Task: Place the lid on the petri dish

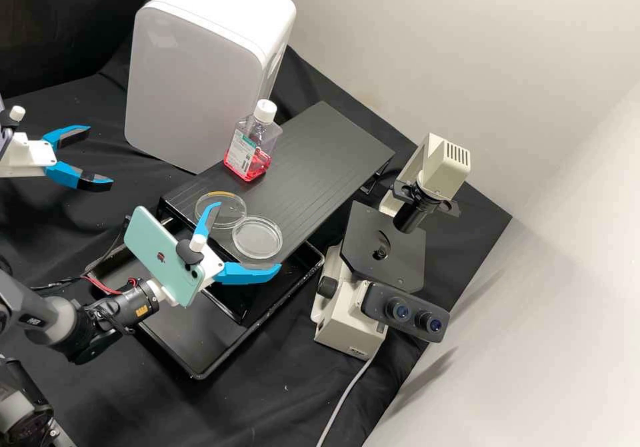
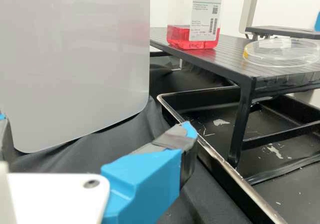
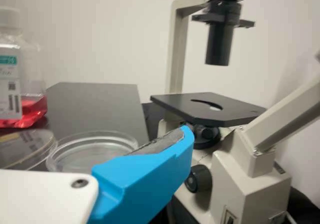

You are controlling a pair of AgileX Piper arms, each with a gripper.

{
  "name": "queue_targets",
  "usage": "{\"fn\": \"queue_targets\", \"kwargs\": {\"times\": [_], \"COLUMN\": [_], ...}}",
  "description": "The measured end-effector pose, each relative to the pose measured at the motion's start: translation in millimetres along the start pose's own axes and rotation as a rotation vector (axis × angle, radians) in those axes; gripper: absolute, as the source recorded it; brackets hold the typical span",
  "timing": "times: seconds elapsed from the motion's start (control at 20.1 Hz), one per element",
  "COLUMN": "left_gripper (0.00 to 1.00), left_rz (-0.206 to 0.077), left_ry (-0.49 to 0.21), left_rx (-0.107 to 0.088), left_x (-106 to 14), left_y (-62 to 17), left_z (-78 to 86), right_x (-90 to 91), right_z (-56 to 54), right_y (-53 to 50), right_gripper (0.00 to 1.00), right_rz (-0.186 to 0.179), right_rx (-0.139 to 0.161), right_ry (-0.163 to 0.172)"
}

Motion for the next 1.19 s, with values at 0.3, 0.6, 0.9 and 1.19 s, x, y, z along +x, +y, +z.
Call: {"fn": "queue_targets", "kwargs": {"times": [0.3,0.6,0.9,1.19], "left_gripper": [1.0,1.0,1.0,1.0], "left_rz": [0.0,0.0,0.0,0.0], "left_ry": [0.0,0.0,0.0,0.0], "left_rx": [0.0,0.0,0.0,0.0], "left_x": [0.0,0.0,0.0,0.0], "left_y": [0.0,0.0,0.0,0.0], "left_z": [0.0,0.0,0.0,0.0], "right_x": [-3.7,-4.3,-4.6,-5.4], "right_z": [-5.8,-17.4,-18.7,-15.9], "right_y": [0.4,-20.7,-32.9,-32.6], "right_gripper": [1.0,1.0,1.0,1.0], "right_rz": [0.003,-0.095,-0.137,-0.13], "right_rx": [0.012,-0.012,-0.079,-0.077], "right_ry": [0.029,0.076,0.065,0.042]}}
